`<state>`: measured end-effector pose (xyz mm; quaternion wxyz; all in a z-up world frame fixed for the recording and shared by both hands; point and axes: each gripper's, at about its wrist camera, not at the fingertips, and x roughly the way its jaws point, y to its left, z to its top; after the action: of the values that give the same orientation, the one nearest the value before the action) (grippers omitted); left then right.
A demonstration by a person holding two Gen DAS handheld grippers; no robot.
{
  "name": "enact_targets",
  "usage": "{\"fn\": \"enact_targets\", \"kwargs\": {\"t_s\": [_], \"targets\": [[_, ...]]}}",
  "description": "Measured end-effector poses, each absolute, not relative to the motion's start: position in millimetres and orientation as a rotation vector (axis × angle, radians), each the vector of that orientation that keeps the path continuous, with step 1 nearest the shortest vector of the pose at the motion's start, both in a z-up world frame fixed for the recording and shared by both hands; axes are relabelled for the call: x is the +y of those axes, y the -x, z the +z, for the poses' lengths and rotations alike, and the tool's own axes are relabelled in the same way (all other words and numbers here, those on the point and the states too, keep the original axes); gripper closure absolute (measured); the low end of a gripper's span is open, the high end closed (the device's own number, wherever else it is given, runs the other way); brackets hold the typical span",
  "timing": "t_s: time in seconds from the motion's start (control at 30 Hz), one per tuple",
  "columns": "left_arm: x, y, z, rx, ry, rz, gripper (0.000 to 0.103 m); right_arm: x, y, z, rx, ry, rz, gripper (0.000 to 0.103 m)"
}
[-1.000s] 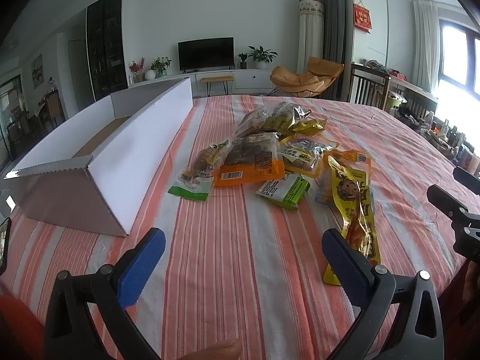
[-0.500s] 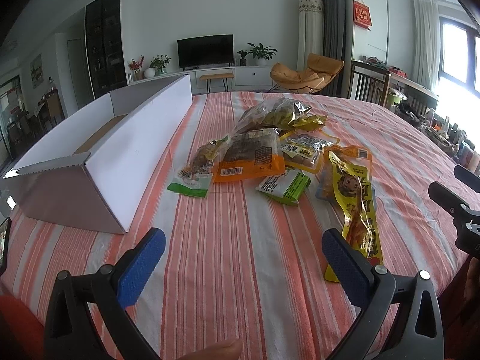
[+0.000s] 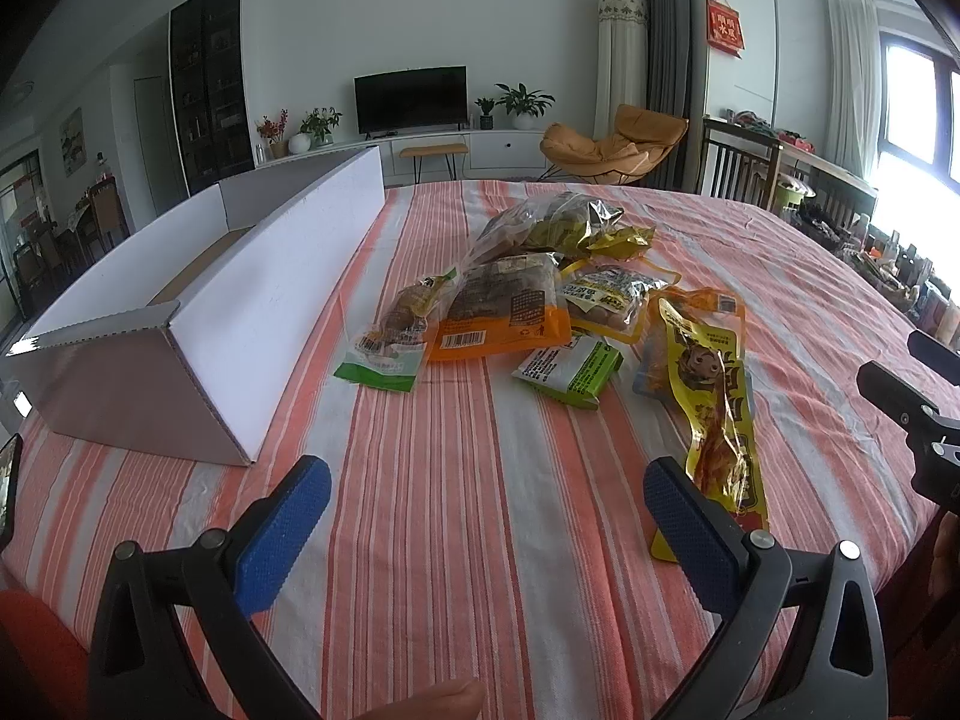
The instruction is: Organize snacks
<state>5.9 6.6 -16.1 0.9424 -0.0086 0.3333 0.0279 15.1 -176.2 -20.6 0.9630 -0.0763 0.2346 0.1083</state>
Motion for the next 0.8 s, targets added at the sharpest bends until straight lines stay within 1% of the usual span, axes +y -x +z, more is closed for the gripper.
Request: {"fn": "enact_targets", "kwargs": {"t_s": [0.8], "targets": [[10.8, -6.2, -16.8, 0.678, 0.025, 0.064, 0.0, -177.1, -15.0, -20.5, 0.479, 0.15, 0.218, 0.007]]}}
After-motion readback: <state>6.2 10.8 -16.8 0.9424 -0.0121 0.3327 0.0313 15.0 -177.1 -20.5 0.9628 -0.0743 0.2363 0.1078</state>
